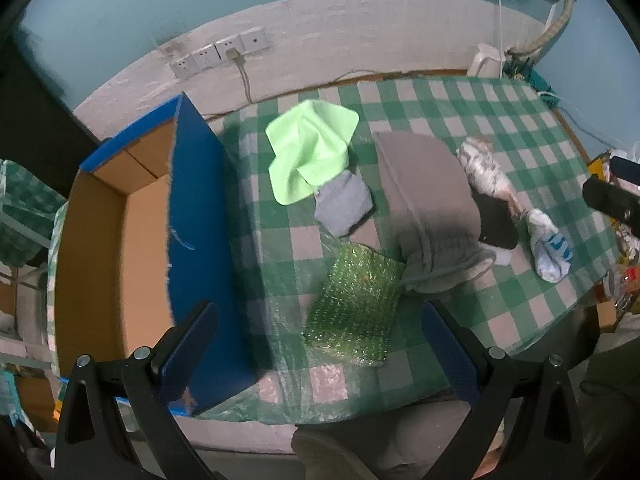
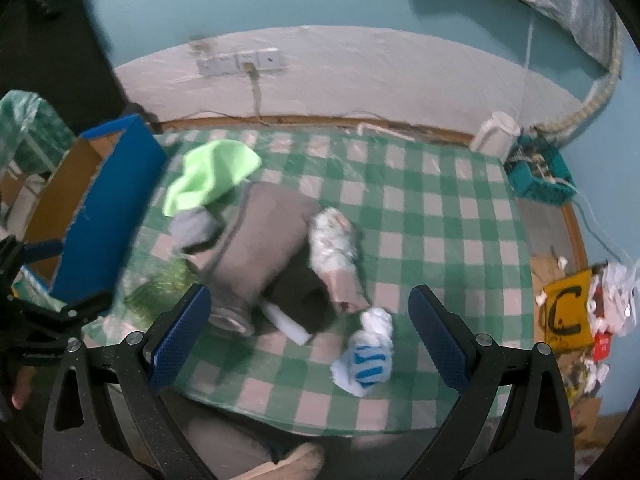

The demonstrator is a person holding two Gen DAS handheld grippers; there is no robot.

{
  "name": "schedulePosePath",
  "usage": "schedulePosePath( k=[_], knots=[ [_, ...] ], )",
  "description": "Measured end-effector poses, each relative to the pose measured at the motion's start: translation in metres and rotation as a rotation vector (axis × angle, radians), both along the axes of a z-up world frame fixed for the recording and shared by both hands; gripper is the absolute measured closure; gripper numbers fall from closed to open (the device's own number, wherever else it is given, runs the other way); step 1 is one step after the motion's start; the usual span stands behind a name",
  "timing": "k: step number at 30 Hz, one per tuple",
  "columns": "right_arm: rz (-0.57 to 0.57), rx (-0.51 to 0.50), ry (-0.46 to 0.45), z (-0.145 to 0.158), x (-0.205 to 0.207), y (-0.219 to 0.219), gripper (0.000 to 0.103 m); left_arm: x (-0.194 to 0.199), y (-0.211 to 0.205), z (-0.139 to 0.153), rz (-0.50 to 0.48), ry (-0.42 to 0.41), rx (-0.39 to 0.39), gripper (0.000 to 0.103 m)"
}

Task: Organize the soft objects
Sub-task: 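Lower the left gripper onto the green scrubber while the right gripper reaches the striped sock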

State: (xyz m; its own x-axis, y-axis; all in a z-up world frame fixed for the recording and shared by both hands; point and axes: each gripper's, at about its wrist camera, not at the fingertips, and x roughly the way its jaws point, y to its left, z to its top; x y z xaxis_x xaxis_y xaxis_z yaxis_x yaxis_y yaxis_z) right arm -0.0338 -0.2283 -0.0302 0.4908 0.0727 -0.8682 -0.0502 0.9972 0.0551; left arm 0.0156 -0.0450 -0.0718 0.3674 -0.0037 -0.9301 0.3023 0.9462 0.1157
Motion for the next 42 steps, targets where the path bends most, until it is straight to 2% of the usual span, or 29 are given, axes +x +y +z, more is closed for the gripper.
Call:
schedulePosePath(
  k=[12,18,27,37,42],
  knots=[
    [-0.122,0.011,0.135,-0.050,0.005,-0.041,0.005,0.008,-0.013,-0.036,-0.017,0.095,0.009,0.002],
    [-0.137,0.023,0.189,-0.070,0.007,-0.049,0.005,0.010,-0.017,-0.052,-0.020,0.137,0.020,0.002],
    [-0.139,-0.022,0.254,-0.100,0.012,-0.051,0.006,0.015,-0.019,-0.072,-0.018,0.180,0.036,0.002],
    [-0.098,-0.048,0.314,-0.126,0.013,-0.047,0.019,0.027,-0.018,-0.088,-0.018,0.220,0.040,0.002],
    [-0.079,-0.042,0.327,-0.132,0.013,-0.045,0.030,0.029,-0.018,-0.095,-0.017,0.229,0.038,0.002]
  ],
)
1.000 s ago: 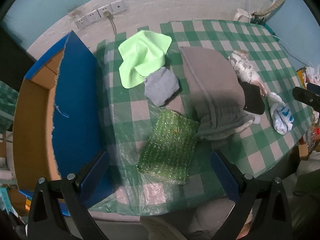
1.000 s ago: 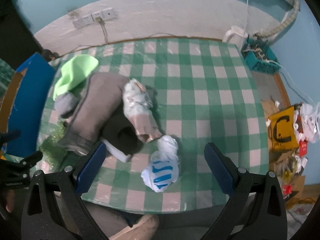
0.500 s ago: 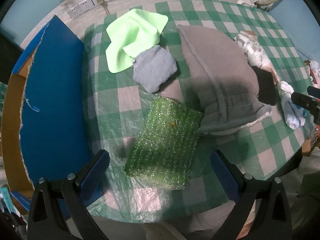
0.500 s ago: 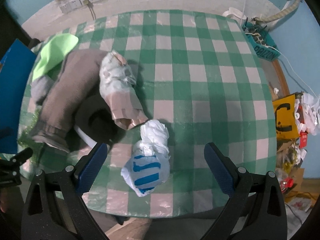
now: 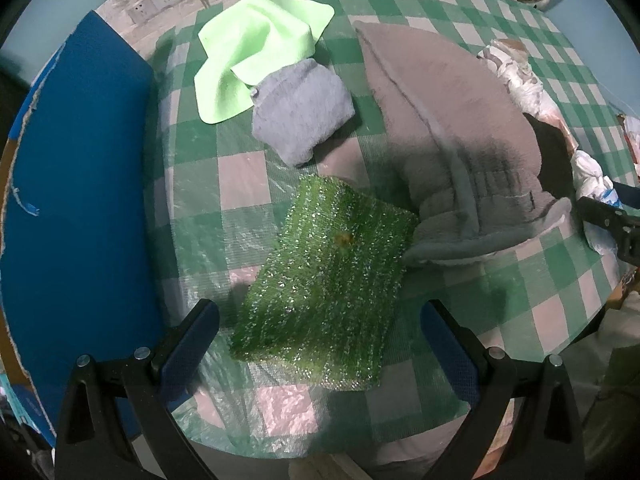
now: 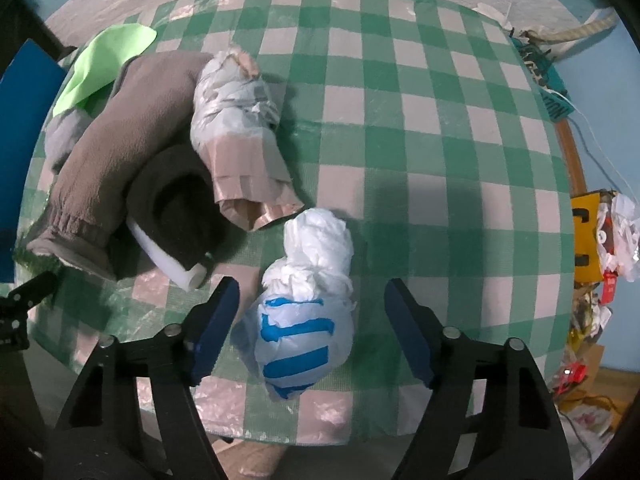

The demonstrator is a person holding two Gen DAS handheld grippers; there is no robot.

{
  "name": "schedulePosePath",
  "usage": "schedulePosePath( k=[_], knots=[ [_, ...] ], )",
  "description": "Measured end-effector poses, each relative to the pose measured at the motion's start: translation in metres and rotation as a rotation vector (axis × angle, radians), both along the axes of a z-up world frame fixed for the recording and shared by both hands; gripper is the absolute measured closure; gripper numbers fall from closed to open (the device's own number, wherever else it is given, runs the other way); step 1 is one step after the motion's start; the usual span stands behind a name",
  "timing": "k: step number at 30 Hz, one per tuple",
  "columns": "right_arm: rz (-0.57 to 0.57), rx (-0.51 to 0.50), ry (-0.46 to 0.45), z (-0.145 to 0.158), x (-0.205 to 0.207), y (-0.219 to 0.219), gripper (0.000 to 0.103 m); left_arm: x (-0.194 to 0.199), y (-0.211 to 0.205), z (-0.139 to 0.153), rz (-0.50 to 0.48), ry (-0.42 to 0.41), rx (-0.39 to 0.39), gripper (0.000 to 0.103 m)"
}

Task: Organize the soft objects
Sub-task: 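Lower the left gripper onto the green scrubber while the right gripper reaches the striped sock, then close the left gripper on the green scrubber while the right gripper grasps the striped sock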

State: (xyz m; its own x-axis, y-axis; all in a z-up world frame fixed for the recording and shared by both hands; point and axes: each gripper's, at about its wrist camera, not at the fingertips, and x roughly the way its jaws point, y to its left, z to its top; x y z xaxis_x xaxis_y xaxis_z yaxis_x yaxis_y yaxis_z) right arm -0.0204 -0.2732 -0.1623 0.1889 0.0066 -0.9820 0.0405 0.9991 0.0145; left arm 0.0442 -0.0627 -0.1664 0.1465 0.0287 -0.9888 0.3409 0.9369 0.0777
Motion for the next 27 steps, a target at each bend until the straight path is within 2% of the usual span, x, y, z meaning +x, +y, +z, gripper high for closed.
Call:
schedulePosePath(
  k=[2,4,11,17,19,22,24,25,26,27],
  knots=[
    [0.017,0.003,0.008,-0.004,-0.002,0.004,0.042,0.003,0.000,-0.003,0.000,0.001,0.005,0.002],
    [0.029,0.012,0.017,-0.007,-0.005,0.008,0.050,0.002,-0.003,-0.007,-0.002,0.004,0.008,0.002],
    [0.068,0.013,0.011,-0.008,-0.007,0.017,0.055,0.004,-0.007,-0.016,-0.017,0.010,0.008,0.003],
    [0.086,0.028,0.001,-0.003,-0.003,0.028,0.055,-0.006,-0.015,-0.016,-0.042,-0.020,0.023,0.015],
    [0.084,0.034,-0.005,0.000,-0.003,0.030,0.055,-0.007,-0.018,-0.016,-0.048,-0.028,0.018,0.022],
    [0.083,0.042,-0.015,0.005,-0.002,0.030,0.055,-0.005,-0.026,-0.014,-0.067,-0.037,0.013,0.039],
    [0.085,0.046,-0.022,0.008,0.000,0.032,0.055,-0.008,-0.028,-0.012,-0.076,-0.042,0.009,0.060],
    [0.086,0.051,-0.024,0.012,-0.003,0.022,0.055,-0.007,-0.029,-0.011,-0.079,-0.042,0.011,0.064],
    [0.087,0.052,-0.025,0.014,-0.003,0.022,0.055,-0.007,-0.030,-0.011,-0.081,-0.039,0.009,0.074],
    [0.087,0.053,-0.028,0.014,-0.004,0.022,0.055,-0.006,-0.031,-0.011,-0.084,-0.035,0.003,0.079]
  ],
)
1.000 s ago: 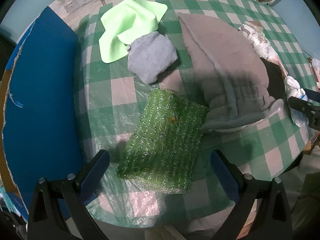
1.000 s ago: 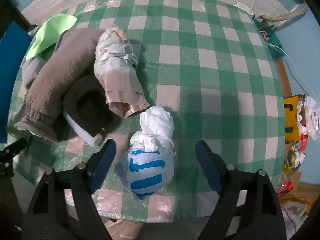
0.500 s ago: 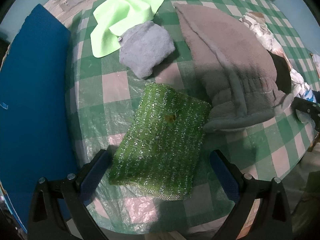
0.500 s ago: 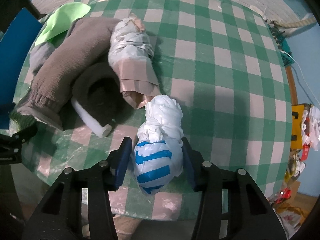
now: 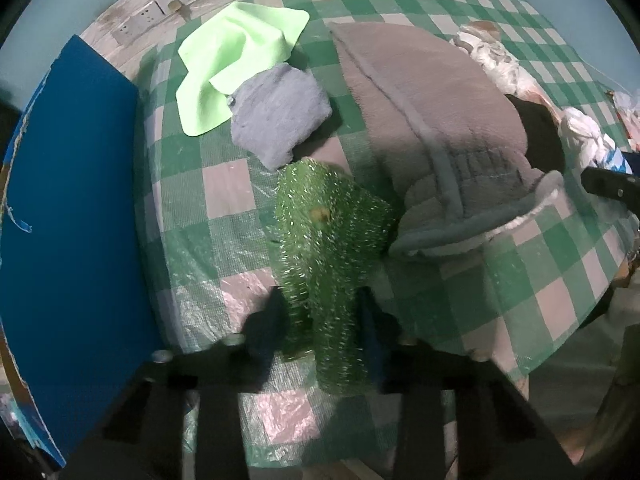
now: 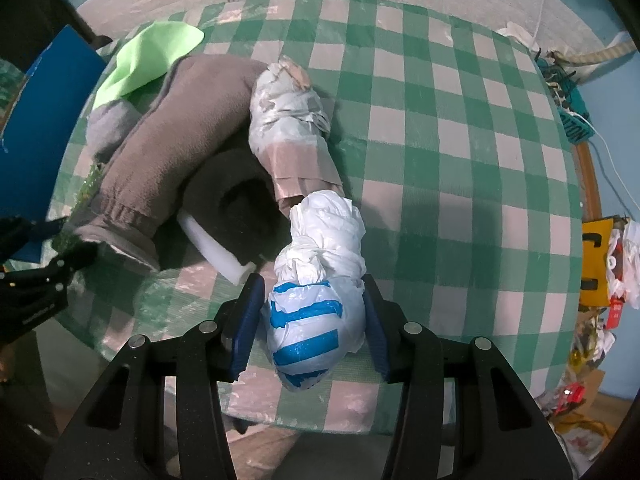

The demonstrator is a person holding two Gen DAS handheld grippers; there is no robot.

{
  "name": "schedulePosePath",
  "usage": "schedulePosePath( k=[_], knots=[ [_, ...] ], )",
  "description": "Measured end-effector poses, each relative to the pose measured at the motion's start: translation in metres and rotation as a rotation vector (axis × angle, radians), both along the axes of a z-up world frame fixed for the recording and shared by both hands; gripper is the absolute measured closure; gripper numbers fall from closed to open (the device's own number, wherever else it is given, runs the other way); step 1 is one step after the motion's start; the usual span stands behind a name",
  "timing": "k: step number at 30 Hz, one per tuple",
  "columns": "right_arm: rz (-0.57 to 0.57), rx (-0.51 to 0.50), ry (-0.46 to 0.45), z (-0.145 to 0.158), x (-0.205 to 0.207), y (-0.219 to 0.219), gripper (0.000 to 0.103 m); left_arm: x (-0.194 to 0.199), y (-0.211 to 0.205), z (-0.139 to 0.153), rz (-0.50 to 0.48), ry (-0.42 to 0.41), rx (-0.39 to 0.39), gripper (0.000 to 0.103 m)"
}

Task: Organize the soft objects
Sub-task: 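Close the left gripper on the green scrubber while the right gripper grasps the striped sock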

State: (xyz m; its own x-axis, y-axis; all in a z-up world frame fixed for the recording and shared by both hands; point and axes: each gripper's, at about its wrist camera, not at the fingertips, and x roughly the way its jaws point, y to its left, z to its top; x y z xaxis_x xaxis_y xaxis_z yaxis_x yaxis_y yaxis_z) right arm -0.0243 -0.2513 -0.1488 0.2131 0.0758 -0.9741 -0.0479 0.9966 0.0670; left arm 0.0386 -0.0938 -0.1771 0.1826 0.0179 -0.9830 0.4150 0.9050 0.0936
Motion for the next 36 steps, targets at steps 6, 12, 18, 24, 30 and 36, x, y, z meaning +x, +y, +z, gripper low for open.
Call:
schedulePosePath(
  k=[6,12,18,24,30,36],
  knots=[
    [0.005,0.016,-0.027,0.024,0.000,0.001,0.055,-0.001,0.012,0.008,0.006,-0.021,0.023,0.085],
    [0.022,0.025,-0.066,0.040,-0.002,0.003,0.055,-0.007,0.025,0.025,0.019,-0.054,-0.006,0.085],
    [0.042,0.032,-0.100,0.052,0.000,0.014,0.055,-0.014,0.028,0.053,0.019,-0.107,-0.041,0.085],
    [0.061,0.042,-0.138,0.069,0.002,0.022,0.055,-0.049,0.044,0.083,0.014,-0.159,-0.073,0.085],
    [0.085,0.053,-0.170,0.084,0.004,0.032,0.055,-0.059,0.051,0.105,0.020,-0.202,-0.085,0.085],
    [0.095,0.070,-0.196,0.097,0.003,0.037,0.055,-0.059,0.057,0.120,0.031,-0.229,-0.103,0.085]
  ],
)
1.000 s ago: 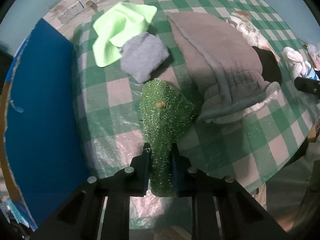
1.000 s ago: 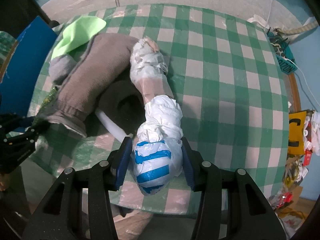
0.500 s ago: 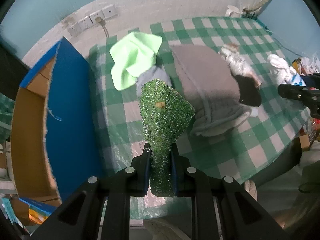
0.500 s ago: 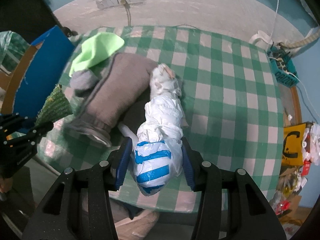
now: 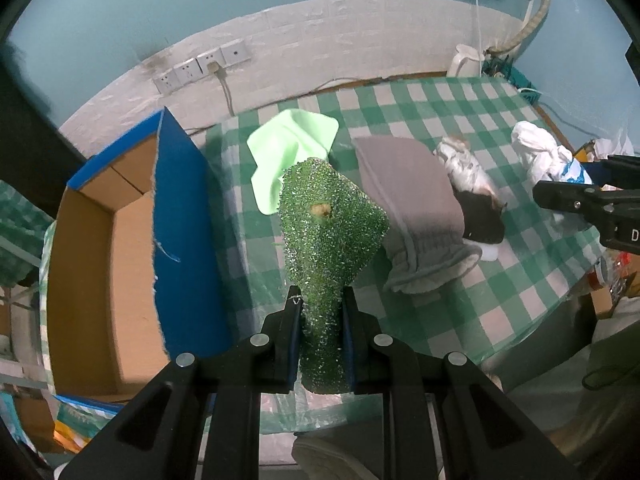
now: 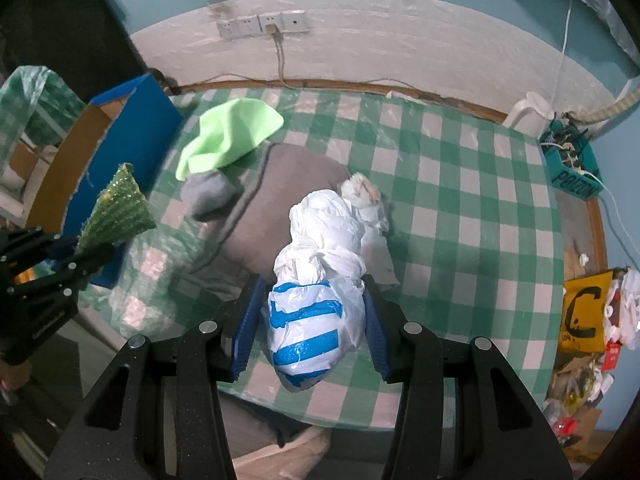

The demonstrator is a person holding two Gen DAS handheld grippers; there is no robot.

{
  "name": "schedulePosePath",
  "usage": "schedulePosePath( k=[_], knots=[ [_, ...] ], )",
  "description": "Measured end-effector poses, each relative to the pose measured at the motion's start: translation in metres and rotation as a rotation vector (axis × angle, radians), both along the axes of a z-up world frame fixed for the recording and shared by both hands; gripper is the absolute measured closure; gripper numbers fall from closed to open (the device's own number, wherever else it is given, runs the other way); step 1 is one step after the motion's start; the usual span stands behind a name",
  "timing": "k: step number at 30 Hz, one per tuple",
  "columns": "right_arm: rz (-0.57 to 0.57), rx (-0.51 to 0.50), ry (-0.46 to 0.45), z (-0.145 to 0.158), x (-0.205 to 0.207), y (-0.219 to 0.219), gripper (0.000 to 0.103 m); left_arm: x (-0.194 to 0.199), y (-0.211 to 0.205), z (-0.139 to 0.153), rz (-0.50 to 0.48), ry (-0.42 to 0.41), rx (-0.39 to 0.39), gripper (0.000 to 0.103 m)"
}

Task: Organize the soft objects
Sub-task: 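Close the left gripper on the green scrubber while the right gripper grasps the striped sock, then carry the scrubber and striped sock over the cardboard box with both grippers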

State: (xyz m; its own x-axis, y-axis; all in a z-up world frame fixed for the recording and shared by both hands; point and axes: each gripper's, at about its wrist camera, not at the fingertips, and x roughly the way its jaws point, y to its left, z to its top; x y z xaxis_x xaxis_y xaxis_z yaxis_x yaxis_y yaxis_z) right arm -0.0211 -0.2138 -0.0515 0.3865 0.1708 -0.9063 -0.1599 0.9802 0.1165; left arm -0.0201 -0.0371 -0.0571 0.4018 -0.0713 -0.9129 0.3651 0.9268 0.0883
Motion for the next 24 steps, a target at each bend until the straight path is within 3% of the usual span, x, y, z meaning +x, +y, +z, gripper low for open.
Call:
schedulePosePath(
  k=[9,24],
  knots=[
    [0.039,0.026,-0.042,0.024,0.003,0.023,0.055,0.000,0.012,0.023,0.013,-0.060,-0.009,0.085],
    [0.146,0.038,-0.081,0.050,0.021,0.094,0.055,0.005,0.068,0.045,0.110,-0.122,-0.032,0.085]
  ],
)
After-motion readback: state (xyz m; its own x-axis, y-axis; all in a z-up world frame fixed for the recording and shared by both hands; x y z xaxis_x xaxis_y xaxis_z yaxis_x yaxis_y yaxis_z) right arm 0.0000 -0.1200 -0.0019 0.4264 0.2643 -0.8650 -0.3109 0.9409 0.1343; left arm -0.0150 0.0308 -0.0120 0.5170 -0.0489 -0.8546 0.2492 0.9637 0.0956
